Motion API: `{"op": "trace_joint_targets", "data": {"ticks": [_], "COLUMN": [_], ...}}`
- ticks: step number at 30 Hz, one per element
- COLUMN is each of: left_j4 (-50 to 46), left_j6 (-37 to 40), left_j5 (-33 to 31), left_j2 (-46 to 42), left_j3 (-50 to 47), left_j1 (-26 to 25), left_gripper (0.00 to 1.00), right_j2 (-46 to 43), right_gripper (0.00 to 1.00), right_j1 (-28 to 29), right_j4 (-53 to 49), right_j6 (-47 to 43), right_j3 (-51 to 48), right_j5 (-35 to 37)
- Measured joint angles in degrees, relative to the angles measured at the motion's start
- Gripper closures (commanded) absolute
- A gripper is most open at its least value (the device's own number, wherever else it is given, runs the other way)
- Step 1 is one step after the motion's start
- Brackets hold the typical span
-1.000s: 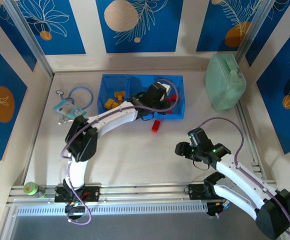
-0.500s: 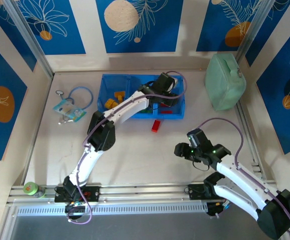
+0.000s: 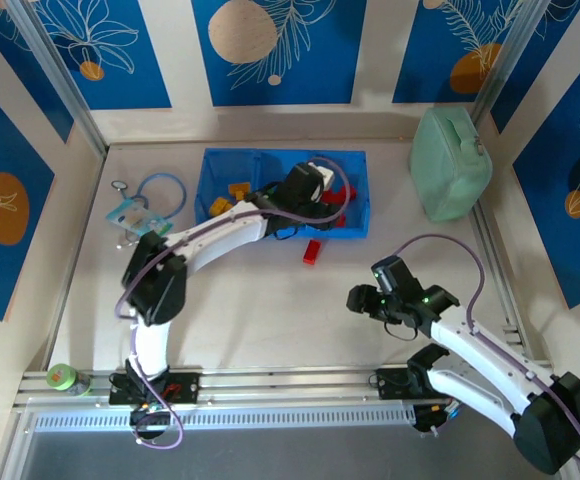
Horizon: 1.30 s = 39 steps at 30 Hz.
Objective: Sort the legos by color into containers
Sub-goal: Place the lego in the container, then pick up the lego from the center of the table.
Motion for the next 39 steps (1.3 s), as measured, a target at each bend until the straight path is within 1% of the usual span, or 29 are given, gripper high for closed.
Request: {"op": "trace_joint_targets", "data": {"ticks": [5, 8, 14, 17, 23, 29, 34, 39], "left_j4": [9.9, 13.3, 15.1, 14.9, 14.5, 14.6, 14.6, 14.6], "left_j6": [-1.6, -3.4, -7.8, -10.0, -14.1, -17.5, -18.4, -18.4], "left_j5": [-2.1, -3.0, -5.6, -7.0, -9.4, -10.7, -11.3, -11.5], "left_j2": [-10.4, -14.6, -21.0, -25.1, -31.9, -34.8, -34.9, -34.9], "left_j3": [-17.9, -27.7, -43.0, -48.5, -55.3, -58.9, -59.0, -59.0], "left_j1": [0.0, 0.0, -0.4, -1.3, -2.9, -3.5, -4.1, -4.2], "left_gripper": [0.19, 0.19, 0.19, 0.19, 0.19, 0.19, 0.19, 0.19], "right_j2": [6.6, 11.0, 23.1, 29.8, 42.5, 53.6, 59.5, 61.9], "right_gripper": [0.33, 0.34, 0.35, 0.35, 0.35, 0.35, 0.36, 0.39], "right_j1": [0.2, 0.3, 1.1, 2.6, 3.7, 3.7, 3.7, 4.0], "right_j4": [0.9, 1.8, 1.7, 1.7, 1.0, -1.1, -3.4, -5.2], "right_j6": [-0.4, -0.5, -0.1, 0.1, -0.2, -1.6, -2.0, -2.2], "right_j3": [4.5, 7.7, 17.3, 22.6, 33.4, 44.2, 49.3, 50.8], "right_j5": [0.1, 0.3, 1.8, 3.0, 4.3, 6.8, 8.7, 10.1]}}
